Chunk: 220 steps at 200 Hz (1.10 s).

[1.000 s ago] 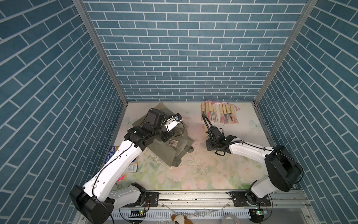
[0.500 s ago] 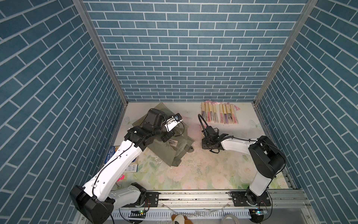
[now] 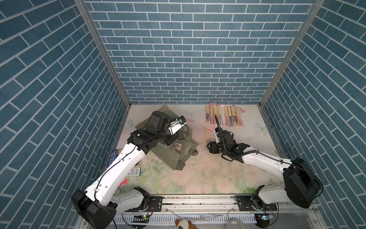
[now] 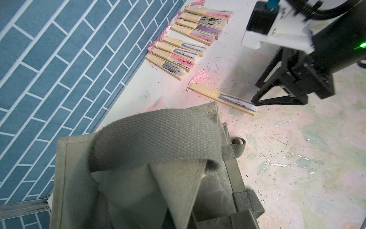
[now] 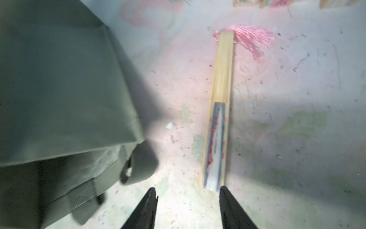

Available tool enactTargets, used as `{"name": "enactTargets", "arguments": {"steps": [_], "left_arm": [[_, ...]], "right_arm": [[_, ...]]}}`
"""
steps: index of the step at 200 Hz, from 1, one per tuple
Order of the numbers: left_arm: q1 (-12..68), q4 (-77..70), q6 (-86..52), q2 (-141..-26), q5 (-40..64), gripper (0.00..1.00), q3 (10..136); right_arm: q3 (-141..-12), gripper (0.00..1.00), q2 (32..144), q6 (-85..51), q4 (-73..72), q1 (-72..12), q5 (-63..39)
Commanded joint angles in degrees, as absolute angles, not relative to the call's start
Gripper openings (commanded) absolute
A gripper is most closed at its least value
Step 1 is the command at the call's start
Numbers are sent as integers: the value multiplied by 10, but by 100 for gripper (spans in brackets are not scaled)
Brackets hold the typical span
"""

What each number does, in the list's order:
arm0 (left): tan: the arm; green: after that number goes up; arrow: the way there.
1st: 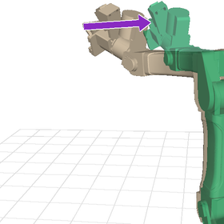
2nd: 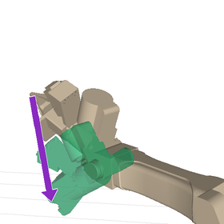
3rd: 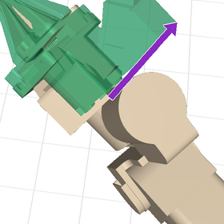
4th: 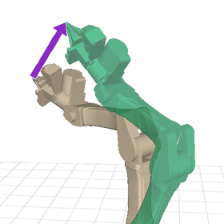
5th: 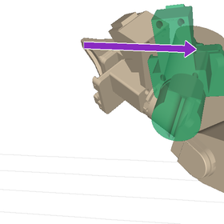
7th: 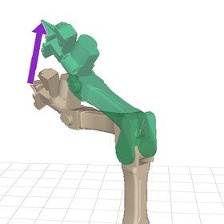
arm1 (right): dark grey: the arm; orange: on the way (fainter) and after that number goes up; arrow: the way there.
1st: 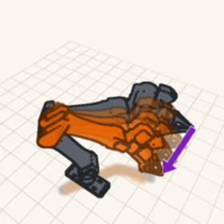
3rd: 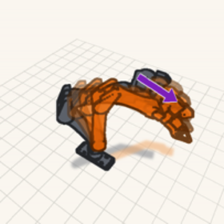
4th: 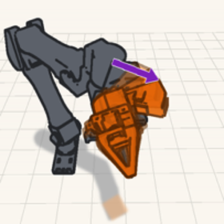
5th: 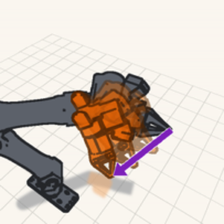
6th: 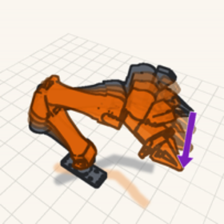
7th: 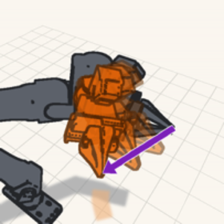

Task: Take out the folding fans from the tote bags
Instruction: Place the folding fan at the center of the board, then move the folding fan to the canvas bag.

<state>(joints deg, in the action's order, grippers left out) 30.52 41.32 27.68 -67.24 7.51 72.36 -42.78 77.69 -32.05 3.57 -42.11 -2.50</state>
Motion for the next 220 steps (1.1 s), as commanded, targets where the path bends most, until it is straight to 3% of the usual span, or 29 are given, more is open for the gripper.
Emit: {"name": "enactTargets", "arguments": {"steps": [1, 28, 69, 155, 196, 220], "left_arm": [[307, 410, 280, -666, 81, 0, 723], [307, 412, 281, -664, 86, 0, 725], [307, 419, 284, -651, 109, 0, 730], [308, 437, 283, -646, 127, 0, 747], [307, 444, 283, -646, 141, 0, 751], [307, 445, 285, -643, 145, 0, 751]], "right_arm": [[-378, 50, 731, -246, -45, -456, -126], [-337, 43, 713, -192, -117, -537, -134], [-349, 34, 799, -189, -224, -581, -138], [-386, 35, 945, 31, -357, -645, -41], [-458, 37, 1005, 55, -336, -642, 23], [-506, 41, 1042, 55, -316, -627, 12]]}}
